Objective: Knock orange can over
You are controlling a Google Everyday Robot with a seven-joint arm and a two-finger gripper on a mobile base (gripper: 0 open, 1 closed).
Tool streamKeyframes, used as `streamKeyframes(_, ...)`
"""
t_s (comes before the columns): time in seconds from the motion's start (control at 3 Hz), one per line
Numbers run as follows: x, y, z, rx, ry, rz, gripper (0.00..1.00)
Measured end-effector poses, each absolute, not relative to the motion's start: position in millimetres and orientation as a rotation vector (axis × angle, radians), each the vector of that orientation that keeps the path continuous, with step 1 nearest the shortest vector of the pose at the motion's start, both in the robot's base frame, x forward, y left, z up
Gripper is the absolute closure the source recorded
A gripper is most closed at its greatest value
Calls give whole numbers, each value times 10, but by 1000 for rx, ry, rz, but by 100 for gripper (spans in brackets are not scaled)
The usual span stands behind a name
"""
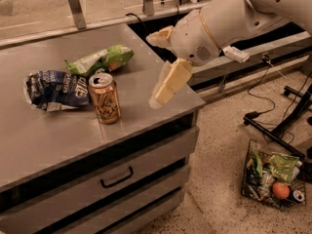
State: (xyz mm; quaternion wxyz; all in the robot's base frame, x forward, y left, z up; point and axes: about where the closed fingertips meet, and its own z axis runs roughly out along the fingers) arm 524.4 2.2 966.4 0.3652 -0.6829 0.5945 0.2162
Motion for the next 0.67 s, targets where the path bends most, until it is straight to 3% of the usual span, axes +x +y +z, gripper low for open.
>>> streamKeyframes(0.67,5546,588,9551,-1705,1269,712,0)
